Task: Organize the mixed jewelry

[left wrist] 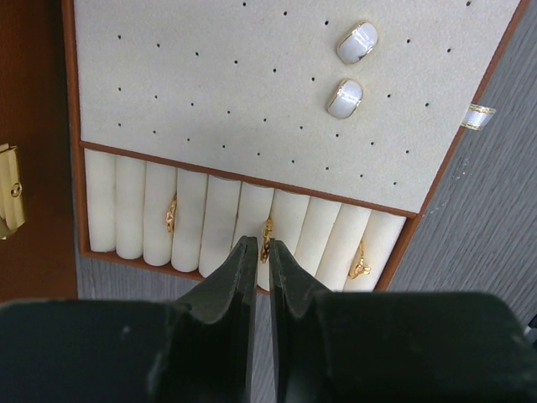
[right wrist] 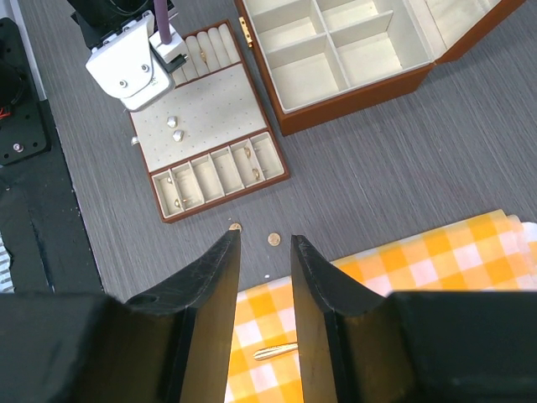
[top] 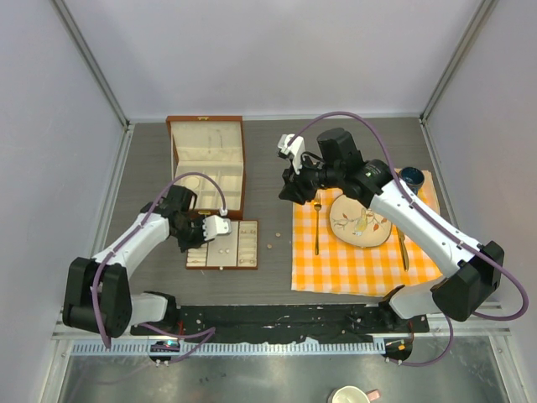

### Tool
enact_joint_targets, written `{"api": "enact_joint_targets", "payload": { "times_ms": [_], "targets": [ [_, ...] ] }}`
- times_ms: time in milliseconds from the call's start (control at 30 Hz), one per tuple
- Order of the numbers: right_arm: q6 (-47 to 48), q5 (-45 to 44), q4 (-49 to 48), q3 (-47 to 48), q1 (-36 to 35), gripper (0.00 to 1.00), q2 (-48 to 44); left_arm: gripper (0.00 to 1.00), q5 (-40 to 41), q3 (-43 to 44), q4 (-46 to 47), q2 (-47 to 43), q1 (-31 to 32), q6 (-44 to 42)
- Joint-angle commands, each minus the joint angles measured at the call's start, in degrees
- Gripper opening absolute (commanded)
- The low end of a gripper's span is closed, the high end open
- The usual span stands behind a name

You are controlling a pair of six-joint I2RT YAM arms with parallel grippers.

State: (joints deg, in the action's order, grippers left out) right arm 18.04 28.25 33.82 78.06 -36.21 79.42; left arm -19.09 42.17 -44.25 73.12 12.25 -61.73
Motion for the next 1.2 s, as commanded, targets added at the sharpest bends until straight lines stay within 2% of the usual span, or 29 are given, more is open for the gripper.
{"api": "enact_joint_targets", "payload": {
  "times_ms": [0, 267, 667, 1167],
  "targets": [
    [-0.46, 1.02, -2.62, 0.25, 0.43, 0.36, -1.54, 0.13, -0.86, 0.01, 1.09, 0.35, -0.3, 0.12],
    [-0.64, 1.28, -2.8, 0.07, 0.52, 0.36, -1.46, 0.0, -1.03, 0.01, 0.22, -0.08, -0.3, 0.21],
    [-0.9, 1.54, -2.8, 0.34, 0.87, 0.36, -1.28, 0.0, 0.02, -2.44, 0.92, -1.4, -0.3, -1.11],
    [-0.9, 1.72, -2.89, 0.16, 1.05, 0.36, -1.2, 0.0, 0.99, -3.24, 3.47, 1.14, -0.21, -1.28]
  ]
}}
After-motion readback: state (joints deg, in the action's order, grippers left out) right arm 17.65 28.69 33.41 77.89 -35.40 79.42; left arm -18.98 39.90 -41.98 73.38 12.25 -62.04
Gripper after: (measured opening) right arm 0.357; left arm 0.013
